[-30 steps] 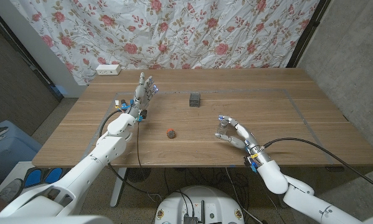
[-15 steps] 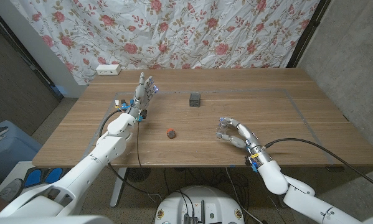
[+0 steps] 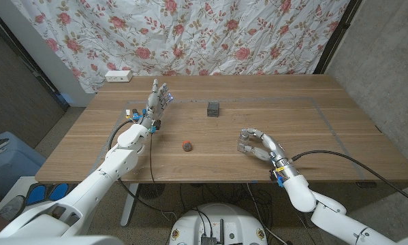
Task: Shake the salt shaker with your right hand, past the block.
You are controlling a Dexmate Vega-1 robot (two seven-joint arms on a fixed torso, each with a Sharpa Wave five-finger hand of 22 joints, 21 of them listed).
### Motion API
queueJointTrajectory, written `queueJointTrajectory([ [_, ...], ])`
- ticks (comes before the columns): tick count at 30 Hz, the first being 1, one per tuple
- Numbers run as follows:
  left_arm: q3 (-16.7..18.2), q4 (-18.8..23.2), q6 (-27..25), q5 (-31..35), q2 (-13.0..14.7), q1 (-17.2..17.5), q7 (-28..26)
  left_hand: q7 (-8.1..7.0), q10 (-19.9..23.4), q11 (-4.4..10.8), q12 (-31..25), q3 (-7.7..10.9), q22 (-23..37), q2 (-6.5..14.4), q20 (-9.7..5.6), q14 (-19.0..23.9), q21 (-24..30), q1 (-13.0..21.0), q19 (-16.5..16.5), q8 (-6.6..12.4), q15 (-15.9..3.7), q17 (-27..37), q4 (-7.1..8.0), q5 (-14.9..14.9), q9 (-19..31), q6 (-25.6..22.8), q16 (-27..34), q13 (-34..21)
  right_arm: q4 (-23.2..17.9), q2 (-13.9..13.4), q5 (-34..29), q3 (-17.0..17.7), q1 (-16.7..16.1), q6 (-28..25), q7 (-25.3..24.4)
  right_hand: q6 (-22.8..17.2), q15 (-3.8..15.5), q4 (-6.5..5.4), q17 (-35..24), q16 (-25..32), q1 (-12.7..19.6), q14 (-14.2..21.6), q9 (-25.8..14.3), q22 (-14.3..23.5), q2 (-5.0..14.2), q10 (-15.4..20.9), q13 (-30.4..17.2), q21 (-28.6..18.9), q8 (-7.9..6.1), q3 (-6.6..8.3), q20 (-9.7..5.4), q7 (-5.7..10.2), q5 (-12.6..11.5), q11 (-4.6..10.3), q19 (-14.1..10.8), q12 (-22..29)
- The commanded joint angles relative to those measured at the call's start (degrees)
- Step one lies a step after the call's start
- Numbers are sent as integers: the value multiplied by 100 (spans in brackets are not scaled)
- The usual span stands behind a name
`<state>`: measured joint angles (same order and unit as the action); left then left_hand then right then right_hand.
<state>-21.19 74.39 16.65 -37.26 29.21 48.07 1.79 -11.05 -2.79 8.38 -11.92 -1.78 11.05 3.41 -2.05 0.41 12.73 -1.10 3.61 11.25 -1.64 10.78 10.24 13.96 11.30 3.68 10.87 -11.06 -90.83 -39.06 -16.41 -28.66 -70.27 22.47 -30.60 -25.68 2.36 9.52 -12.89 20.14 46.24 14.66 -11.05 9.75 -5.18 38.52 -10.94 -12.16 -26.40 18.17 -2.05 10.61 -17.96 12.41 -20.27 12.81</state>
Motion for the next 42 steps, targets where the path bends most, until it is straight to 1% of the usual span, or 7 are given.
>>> queueJointTrajectory([
  [1,0,-1,-1,0,0,1,0,-38,-8,52,-21,-2,27,578,-136,8,26,-2,28,23,-611,34,43,25,35,-13,29,-21,-146,-66,35,13,-24,-186,17,-164,551,-37,-24,72,86,128,-32,7,-3,150,-6,28,-74,-12,-1,33,35,7,-88,38],
  [9,0,-2,-1,0,-1,0,0,-51,-5,60,-22,-2,27,578,-135,9,26,-2,27,23,-606,34,43,24,35,-13,29,-21,-163,-141,76,6,-7,-216,102,-413,613,-44,-39,119,156,215,-45,8,28,326,-11,46,-184,-34,-9,83,59,14,-118,25],
  [10,0,-2,0,0,-1,0,0,-49,-5,59,-22,-2,27,578,-136,9,25,-2,27,24,-608,34,43,24,35,-15,29,-21,-174,-145,81,11,-10,-233,103,-475,622,-48,-45,135,169,245,-49,8,33,380,-12,51,-213,-44,-14,119,64,16,-124,22],
  [13,0,-2,-1,0,-1,0,0,-48,-7,45,-21,-2,27,578,-137,9,26,-2,28,26,-609,34,43,24,35,-19,29,-21,-201,-177,76,13,-7,-264,127,-505,652,-48,-52,162,198,297,-53,8,47,459,-15,52,-228,-51,-25,139,68,17,-144,25],
  [23,0,-1,-1,-1,0,0,0,-48,-6,58,-21,-3,27,578,-135,9,25,-2,26,24,-614,34,43,24,35,-15,29,-21,-267,-247,109,20,-9,-340,197,-725,752,-76,-81,258,245,477,-68,9,85,770,-25,69,-329,-112,-23,141,96,20,-183,23],
  [30,0,-1,-1,0,0,0,0,-46,-5,50,-22,-2,27,578,-138,8,25,-2,26,25,-604,34,43,24,35,-19,29,-21,-289,-268,101,17,2,-341,207,-1056,811,-103,-119,368,259,661,-85,10,158,1141,-37,74,-477,-169,-42,97,131,23,-228,47],
  [42,0,-4,0,0,-2,-1,1,-49,-8,56,-21,-3,27,578,-134,8,26,-2,29,24,-606,34,44,23,35,-16,29,-21,-365,-273,115,54,36,-425,206,-1346,878,-38,-167,506,520,858,-97,11,286,1517,-43,64,-606,-155,-96,105,168,27,-320,50],
])
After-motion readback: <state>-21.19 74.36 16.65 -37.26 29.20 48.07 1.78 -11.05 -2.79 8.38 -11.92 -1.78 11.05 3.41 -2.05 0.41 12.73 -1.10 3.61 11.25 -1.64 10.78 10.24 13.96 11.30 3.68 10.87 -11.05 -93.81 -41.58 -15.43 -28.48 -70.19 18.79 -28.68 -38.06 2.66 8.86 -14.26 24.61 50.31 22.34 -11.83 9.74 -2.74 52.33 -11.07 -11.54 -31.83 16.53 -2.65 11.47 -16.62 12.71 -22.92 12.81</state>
